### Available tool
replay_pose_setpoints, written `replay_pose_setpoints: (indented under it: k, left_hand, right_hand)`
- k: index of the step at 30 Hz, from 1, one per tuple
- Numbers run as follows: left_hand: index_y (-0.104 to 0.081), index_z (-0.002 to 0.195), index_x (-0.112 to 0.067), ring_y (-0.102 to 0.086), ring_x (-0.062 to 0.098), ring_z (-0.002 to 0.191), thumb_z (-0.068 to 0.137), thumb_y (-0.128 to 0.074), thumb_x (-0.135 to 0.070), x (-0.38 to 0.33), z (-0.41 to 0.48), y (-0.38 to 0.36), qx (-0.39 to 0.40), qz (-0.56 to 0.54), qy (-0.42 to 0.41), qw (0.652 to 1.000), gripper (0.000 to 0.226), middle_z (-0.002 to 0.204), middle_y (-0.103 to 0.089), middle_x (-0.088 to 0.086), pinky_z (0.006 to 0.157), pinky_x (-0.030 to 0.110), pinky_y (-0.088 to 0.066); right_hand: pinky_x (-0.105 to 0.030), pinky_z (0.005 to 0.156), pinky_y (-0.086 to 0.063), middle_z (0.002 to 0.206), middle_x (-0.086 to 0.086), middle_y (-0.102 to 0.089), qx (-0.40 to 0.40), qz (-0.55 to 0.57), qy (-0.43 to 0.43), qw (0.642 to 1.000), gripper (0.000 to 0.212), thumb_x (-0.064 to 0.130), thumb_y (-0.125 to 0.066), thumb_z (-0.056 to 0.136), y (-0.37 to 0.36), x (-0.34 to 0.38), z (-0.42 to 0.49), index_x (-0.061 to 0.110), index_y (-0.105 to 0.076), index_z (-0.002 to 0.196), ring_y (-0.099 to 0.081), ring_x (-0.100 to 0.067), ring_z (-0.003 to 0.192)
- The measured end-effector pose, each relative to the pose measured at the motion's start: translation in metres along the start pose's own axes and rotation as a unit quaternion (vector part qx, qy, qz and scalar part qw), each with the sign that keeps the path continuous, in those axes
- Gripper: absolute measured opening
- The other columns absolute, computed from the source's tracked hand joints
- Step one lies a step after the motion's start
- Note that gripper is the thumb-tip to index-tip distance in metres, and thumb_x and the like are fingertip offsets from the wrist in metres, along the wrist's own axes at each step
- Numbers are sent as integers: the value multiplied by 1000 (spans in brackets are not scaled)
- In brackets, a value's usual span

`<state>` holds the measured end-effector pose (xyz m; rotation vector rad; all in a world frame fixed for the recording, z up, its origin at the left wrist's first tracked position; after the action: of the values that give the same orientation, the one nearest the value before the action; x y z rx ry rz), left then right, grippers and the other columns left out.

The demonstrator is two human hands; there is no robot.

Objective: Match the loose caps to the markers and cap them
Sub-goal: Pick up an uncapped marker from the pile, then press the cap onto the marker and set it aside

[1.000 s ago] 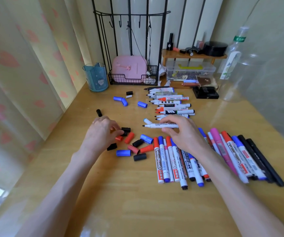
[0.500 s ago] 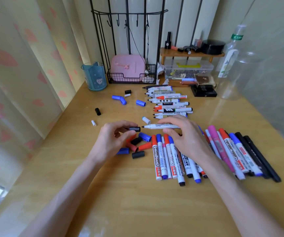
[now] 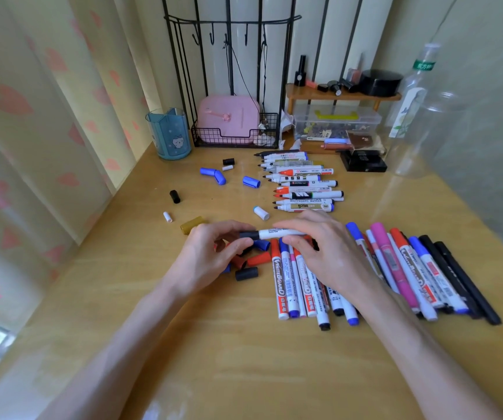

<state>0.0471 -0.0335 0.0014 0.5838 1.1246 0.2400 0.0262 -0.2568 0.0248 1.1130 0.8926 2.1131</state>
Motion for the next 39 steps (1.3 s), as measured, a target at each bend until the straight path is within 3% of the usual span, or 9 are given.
replay_pose_setpoints:
  k: [4,11,15,19,23,27,33,35,39]
  left_hand:
    - [-78,113,-19,-69,12,81,99,-71,-20,-6,-3,-5,-23,19,-33,999,16,95,-75,-15,75,18,-51]
    - [-78,110,-19,-66,13,73,100,-69,-27,-10,-5,-8,-44,47,-66,996,16,83,-68,-20,71,34,-56]
    - [-74,110,-23,-65,8,71,102,-67,-29,-14,-2,-9,-17,52,-62,997,12,80,-65,-26,70,29,-54]
    - [-70,109,-26,-66,8,71,103,-64,-26,-15,-1,-6,-12,69,-53,996,9,84,-67,-27,68,25,-52]
    - [-73,113,-20,-66,9,79,104,-63,-21,-17,-3,-2,-10,83,-55,995,14,92,-70,-17,69,12,-46]
    - [-72,108,-18,-64,11,73,103,-63,-15,-15,-4,-3,-22,95,-63,993,10,86,-67,-16,67,19,-49]
    - [-74,103,-15,-63,6,70,100,-66,-14,-23,-3,2,-53,103,-82,990,9,84,-69,-13,66,10,-43]
    - [-75,102,-15,-60,5,72,98,-64,-19,-25,-3,1,-56,113,-92,988,12,86,-66,-17,69,10,-43]
    - [-74,104,-16,-57,-1,75,98,-67,-17,-25,-5,-1,-59,120,-109,985,9,85,-60,-27,71,12,-42]
  right_hand:
    - [-27,85,-45,92,12,-62,-32,-4,23,999,26,12,-72,96,0,1,-2,22,-78,119,-56,-10,94]
    - [-27,80,-50,89,5,-67,-40,4,38,998,32,1,-72,93,-4,2,-6,17,-77,120,-61,-15,89]
    - [-30,82,-49,93,10,-65,-18,15,13,1000,26,14,-70,98,-1,-2,-6,22,-76,122,-58,-11,92]
    - [-25,94,-48,110,8,-71,-33,24,-11,999,31,21,-72,96,4,2,-5,22,-73,127,-62,-11,108]
    - [-29,85,-49,96,6,-69,-63,9,5,998,21,20,-76,93,2,6,-5,18,-78,113,-63,-15,95]
    - [-36,79,-53,93,2,-70,-94,-5,36,995,20,14,-76,92,-5,10,-8,11,-79,112,-63,-19,90]
    - [-42,74,-59,92,-2,-72,-124,33,52,990,39,26,-50,95,-8,15,-8,6,-79,113,-67,-24,88]
    - [-42,73,-60,91,-2,-72,-118,33,52,991,36,23,-53,96,-8,14,-8,5,-78,114,-69,-24,87]
    - [-38,73,-60,91,-1,-71,-107,18,53,993,26,-3,-68,91,-9,12,-9,4,-78,114,-69,-19,86]
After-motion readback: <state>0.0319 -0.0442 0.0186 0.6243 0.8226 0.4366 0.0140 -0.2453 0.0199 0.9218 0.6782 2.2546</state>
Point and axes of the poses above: each hand's wrist, its own z-axis towards the middle knuckle, its own y-axis out of the back of the hand, x = y × z, the point moved 4 cm from there along z, towards the middle knuckle
